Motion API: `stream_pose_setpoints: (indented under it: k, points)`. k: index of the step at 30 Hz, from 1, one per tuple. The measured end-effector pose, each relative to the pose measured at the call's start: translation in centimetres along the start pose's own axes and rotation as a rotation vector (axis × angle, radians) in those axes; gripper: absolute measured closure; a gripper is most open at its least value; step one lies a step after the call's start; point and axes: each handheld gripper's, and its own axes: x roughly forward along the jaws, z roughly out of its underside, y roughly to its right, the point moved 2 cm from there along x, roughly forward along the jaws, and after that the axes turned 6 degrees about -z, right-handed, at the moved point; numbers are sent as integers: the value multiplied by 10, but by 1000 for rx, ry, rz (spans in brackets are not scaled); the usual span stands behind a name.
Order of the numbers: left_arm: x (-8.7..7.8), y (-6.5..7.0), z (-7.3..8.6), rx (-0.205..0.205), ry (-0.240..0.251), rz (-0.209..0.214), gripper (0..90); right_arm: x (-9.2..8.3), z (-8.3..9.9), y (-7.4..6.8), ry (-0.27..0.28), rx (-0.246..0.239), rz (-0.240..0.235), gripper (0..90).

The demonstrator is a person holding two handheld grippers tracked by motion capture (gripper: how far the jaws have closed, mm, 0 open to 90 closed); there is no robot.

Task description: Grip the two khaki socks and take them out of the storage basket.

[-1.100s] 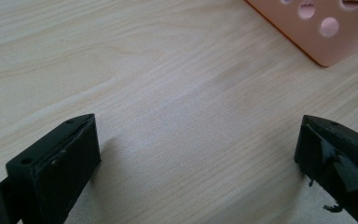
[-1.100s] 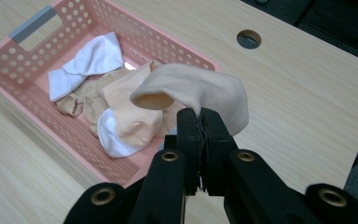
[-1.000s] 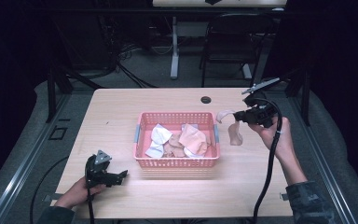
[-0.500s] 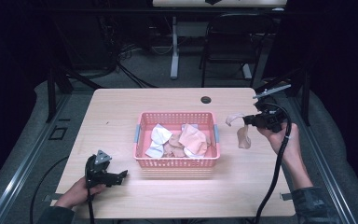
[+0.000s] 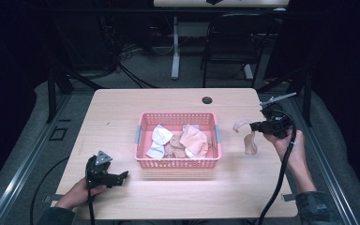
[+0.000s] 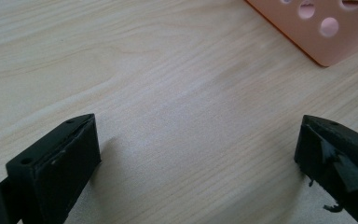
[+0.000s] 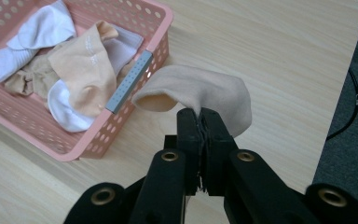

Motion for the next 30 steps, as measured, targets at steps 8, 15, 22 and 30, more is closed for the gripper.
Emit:
stream_pose_setpoints:
  k: [8,15,22,30]
  points:
    - [0,0,0,0,0,2,0,9,5,8,-25,14,3,879]
    - [0,0,0,1,0,2,0,18,11,14,-51,28,-1,879]
    - [0,0,0,1,-1,3,0,26,15,15,-71,35,-8,879]
    - [0,0,0,0,-1,2,0,42,21,16,-116,33,-22,879]
